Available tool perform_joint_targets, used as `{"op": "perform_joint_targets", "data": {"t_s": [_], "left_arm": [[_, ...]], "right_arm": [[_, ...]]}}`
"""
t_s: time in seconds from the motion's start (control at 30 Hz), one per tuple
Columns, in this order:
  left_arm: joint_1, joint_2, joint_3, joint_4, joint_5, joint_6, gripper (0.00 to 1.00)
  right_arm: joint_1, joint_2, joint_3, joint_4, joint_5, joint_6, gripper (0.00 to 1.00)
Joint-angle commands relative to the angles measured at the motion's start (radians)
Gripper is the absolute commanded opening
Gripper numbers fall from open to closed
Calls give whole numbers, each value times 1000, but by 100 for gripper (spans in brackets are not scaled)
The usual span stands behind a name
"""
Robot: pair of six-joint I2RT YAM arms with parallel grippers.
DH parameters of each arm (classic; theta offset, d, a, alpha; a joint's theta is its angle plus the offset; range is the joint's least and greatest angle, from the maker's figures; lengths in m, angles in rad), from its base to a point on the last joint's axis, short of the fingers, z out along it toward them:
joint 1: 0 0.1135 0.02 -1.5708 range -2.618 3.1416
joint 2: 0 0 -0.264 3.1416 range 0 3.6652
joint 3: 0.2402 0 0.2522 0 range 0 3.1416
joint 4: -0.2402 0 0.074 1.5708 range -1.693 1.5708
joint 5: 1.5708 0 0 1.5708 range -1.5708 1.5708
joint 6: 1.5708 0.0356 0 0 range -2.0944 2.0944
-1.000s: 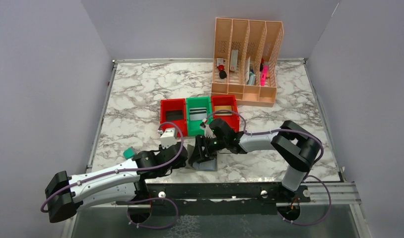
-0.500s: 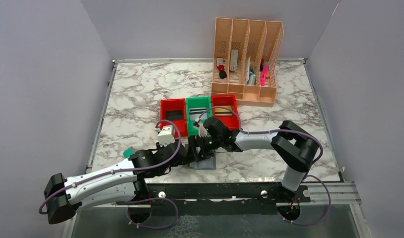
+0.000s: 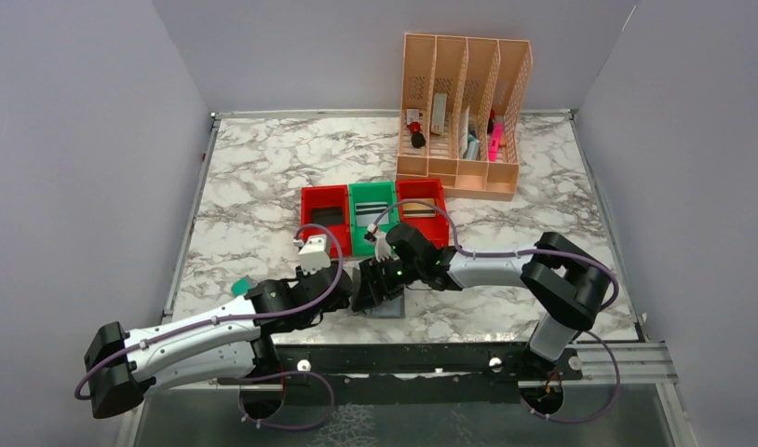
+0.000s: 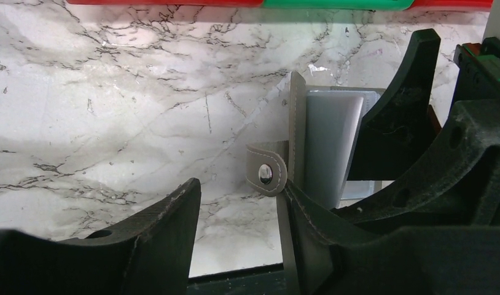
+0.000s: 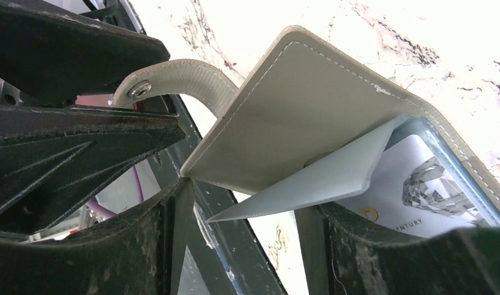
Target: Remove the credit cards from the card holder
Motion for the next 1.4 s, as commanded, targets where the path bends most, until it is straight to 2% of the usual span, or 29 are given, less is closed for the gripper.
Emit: {"op": "perform_joint_targets", "data": {"t_s": [0.0,0.37,0.57,0.73,0.87,0.93,1.0,1.07,1.27,1.37], "left_arm": [[0,13,12,48,-6,27,51],[0,71,-34,133,26,52,38],[0,108,-40,163,50,71,30],[0,127,-52,171,49,61,23],[0,128,-62,182,55,58,20],[0,127,-68,187,61,52,19],[0,127,-76,193,69,44,18],[0,128,-82,210,78,43,18],[0,137,-88,227,95,44,16],[0,123,-101,225,98,29,14]], "right_arm": [[6,-22,-19,46,-15,-25,63],[6,-89,-46,85,12,-21,69],[5,-78,-53,139,22,38,59],[5,-85,-70,174,76,92,42],[5,-92,-81,172,131,120,36],[4,-99,-96,194,145,133,36],[4,-96,-98,215,132,132,42],[4,-85,-86,210,116,133,44],[2,-58,-96,306,82,175,40],[2,-25,-62,271,81,171,38]]}}
